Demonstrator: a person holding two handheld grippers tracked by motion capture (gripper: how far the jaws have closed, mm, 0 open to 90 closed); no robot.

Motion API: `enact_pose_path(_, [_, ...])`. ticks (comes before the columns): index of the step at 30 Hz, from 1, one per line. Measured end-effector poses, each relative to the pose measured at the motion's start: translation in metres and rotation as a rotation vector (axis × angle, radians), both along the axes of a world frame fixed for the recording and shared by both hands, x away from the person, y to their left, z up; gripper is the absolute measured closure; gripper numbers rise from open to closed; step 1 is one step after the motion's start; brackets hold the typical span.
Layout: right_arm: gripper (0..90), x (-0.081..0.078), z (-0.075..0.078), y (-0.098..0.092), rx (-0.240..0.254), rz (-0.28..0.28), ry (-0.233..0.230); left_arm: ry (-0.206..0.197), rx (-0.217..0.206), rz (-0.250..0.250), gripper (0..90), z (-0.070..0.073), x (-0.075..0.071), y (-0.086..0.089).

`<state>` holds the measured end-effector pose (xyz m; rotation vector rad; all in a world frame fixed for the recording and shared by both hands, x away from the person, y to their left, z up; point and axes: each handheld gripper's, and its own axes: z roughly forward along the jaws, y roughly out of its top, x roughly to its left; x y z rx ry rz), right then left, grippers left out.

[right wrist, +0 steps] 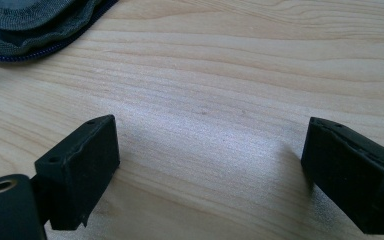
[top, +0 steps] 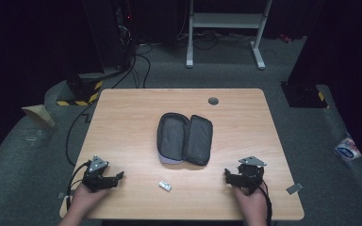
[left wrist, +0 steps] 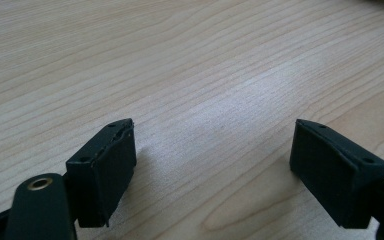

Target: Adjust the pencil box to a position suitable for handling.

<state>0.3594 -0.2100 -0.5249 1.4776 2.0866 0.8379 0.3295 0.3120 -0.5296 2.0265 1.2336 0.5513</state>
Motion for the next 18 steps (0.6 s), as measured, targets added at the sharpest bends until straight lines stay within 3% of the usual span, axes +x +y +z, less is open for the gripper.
enact_pose_path(18, [9.5,0.0,0.0002,-0.0005,-0.001,0.004,0.0,0.0,0.001,0.001,19.0,0.0001,-0.0013,0.0006])
